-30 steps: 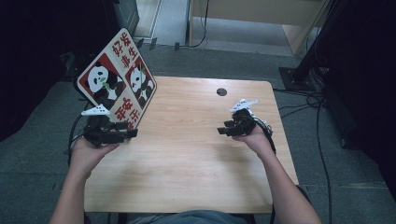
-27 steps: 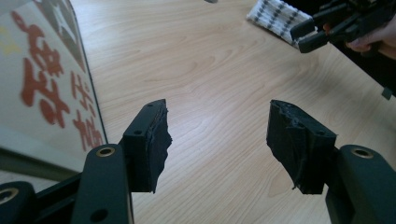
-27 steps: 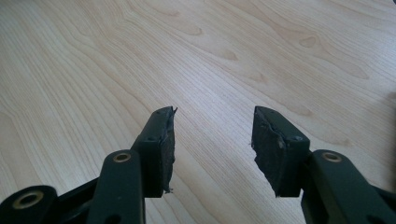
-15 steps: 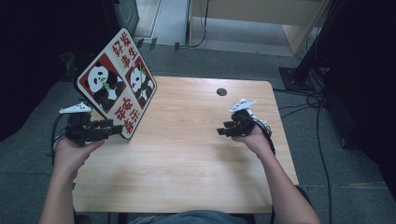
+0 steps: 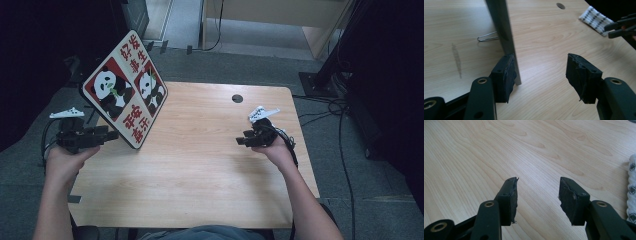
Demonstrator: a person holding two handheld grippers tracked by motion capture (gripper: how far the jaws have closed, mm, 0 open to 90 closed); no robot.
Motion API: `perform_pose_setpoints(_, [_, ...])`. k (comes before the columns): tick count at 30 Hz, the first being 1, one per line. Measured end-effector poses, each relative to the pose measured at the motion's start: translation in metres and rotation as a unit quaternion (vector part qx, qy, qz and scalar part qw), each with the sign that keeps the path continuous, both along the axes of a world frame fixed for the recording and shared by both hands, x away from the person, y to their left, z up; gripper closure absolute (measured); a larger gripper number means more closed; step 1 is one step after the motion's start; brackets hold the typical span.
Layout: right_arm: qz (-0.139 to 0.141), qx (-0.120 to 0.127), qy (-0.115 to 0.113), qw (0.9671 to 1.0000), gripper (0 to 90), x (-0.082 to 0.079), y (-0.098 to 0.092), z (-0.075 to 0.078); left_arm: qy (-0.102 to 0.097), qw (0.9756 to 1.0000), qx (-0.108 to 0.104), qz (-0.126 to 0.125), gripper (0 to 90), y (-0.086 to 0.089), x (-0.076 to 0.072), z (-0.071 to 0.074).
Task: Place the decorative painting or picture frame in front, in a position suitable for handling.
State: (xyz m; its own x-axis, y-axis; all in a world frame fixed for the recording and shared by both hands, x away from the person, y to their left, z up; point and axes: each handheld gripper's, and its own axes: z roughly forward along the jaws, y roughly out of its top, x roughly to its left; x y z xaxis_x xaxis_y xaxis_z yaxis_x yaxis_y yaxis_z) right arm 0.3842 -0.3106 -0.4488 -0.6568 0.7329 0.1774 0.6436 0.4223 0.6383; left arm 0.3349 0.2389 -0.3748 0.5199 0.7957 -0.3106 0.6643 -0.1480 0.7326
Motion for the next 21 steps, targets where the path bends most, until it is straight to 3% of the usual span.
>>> perform_pose_setpoints(6, [0.001,0.004,-0.009,0.9999,50.7,0.0,-0.002,0.001,-0.007,0.9999,0.0,0.011,41.0,0.005,0.004,0.005])
perform_pose_setpoints(11, [0.0,0.008,-0.013,0.9999,50.7,0.002,-0.002,0.002,-0.012,0.9997,0.0,0.021,41.2,0.01,0.012,0.017])
perform_pose_setpoints(21, [0.011,-0.005,-0.008,0.9999,50.6,0.002,0.0,-0.001,-0.001,0.9993,0.03,0.024,41.2,0.012,0.043,0.05])
